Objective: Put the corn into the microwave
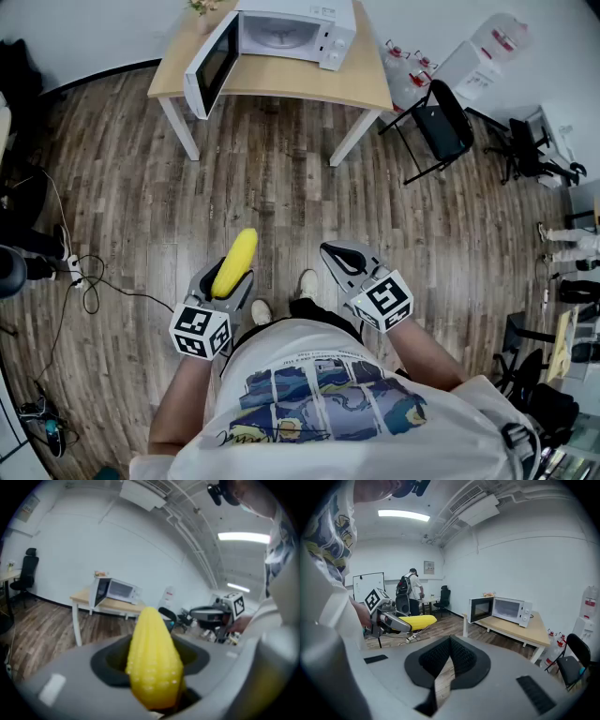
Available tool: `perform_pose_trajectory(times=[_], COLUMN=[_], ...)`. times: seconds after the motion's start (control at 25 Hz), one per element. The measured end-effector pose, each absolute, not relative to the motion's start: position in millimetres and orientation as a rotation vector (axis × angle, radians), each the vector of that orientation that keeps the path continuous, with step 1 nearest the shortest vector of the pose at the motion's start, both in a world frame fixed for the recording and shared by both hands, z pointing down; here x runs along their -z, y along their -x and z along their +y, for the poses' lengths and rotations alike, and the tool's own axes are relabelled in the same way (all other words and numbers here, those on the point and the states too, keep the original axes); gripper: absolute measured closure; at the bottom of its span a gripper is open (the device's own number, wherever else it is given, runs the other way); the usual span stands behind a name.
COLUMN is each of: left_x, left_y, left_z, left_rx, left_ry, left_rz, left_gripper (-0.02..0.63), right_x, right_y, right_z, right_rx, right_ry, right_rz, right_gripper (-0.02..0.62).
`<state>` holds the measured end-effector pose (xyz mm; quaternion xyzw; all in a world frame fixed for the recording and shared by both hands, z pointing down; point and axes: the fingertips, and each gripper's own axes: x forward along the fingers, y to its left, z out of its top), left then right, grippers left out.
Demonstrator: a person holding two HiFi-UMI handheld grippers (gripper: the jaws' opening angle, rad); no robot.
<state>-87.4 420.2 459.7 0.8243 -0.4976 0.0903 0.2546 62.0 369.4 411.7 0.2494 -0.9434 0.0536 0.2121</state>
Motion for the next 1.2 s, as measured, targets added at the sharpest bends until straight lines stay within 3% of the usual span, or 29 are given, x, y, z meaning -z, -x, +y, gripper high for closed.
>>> perform_pose_trajectory(times=[0.4,0.72,0.84,0.88,1.2], left_x=[-457,-465,-465,-464,-449], left_y=[84,78,69,65,52], left_z=[403,339,301,286,167], left_rx=[-0.276,-0.336,-0.363,-0.373,-0.383], left_ry=[-2.311,-2.279,-2.258,-2.256,-2.25], left_rz=[-1.297,-1.331,-1.349,-1.354,-1.438], left_gripper=[0.353,0.351,0.351,0.351,0.351], right_x=[-412,-420,-426,-427,-437], right_y=[-77,-94,-98,-100,-119], right_z=[375,311,270,255,151], right_rx=[-0.184,-0.248,-0.261,-0.272,-0.32], right_ry=[-0.787,-0.765,-0.732,-0.727,-0.701], right_rz=[-2.599,-2.643,-2.673,-2.682,-2.721], right_gripper=[0.586,0.584,0.471,0.468,0.505])
